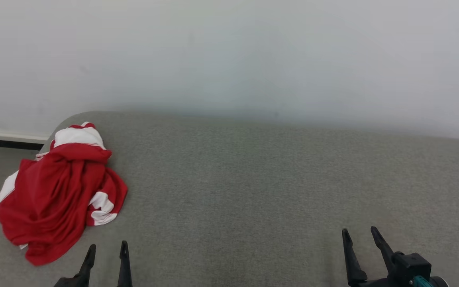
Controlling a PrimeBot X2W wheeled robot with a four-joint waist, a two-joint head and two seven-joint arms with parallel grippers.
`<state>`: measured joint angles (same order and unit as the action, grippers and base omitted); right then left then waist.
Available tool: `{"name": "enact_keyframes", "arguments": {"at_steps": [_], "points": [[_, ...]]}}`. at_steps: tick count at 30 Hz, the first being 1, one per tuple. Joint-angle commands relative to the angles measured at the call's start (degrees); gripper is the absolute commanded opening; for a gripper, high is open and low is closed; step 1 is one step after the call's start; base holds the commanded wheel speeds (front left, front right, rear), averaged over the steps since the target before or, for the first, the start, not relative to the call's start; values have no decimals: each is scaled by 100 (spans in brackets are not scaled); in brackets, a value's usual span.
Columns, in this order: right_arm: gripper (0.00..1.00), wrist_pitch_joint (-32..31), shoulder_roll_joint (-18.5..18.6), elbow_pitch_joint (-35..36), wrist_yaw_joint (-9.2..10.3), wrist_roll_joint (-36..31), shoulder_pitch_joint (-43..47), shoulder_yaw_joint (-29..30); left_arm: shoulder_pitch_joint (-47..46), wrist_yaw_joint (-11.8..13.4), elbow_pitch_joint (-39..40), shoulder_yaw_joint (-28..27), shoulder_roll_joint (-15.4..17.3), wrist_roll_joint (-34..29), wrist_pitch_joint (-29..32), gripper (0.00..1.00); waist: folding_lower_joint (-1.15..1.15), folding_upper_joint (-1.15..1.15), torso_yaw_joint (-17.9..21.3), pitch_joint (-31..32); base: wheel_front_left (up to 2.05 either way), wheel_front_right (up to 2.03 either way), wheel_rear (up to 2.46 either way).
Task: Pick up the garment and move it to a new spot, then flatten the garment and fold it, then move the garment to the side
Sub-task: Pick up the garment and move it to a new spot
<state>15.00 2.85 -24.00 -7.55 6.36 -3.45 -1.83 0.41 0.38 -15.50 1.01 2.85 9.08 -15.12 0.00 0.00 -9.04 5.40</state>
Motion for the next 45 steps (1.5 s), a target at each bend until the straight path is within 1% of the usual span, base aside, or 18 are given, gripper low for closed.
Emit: {"name": "enact_keyframes", "arguments": {"at_steps": [1,8,11,14,27,34,39,43,45], "points": [[100,27,5,26,13,42,22,-8,11,-21,10,-63,42,-70,-6,100,0,0,-627,8,0,0,0],[100,18,6,70,13,206,2,-119,77,-73,20,-171,82,-166,-6,100,0,0,-1308,24,0,0,0],[100,18,8,69,13,269,17,-149,87,-87,41,-191,91,-190,-6,100,0,0,-1546,23,0,0,0],[100,18,5,65,13,296,-43,-236,95,-87,72,-261,114,-193,-6,100,0,0,-1703,-1,0,0,0],[100,18,8,-58,13,288,-356,-456,242,5,343,-537,75,-160,-6,100,0,0,-1864,-198,0,0,0],[100,18,7,-92,12,262,-388,-460,94,52,255,-653,57,-132,-6,100,0,0,-1895,-239,0,0,0],[100,18,7,-102,13,239,-331,-453,-352,22,-189,-647,99,-98,3,100,0,0,-1883,-229,0,0,0],[100,18,7,-67,13,259,-210,-518,-988,-37,-762,-597,129,-13,308,100,0,0,-1831,-163,0,0,0],[100,18,7,-25,13,285,-150,-563,-1349,-130,-1100,-608,190,94,478,100,0,0,-1788,-137,0,0,0]]}}
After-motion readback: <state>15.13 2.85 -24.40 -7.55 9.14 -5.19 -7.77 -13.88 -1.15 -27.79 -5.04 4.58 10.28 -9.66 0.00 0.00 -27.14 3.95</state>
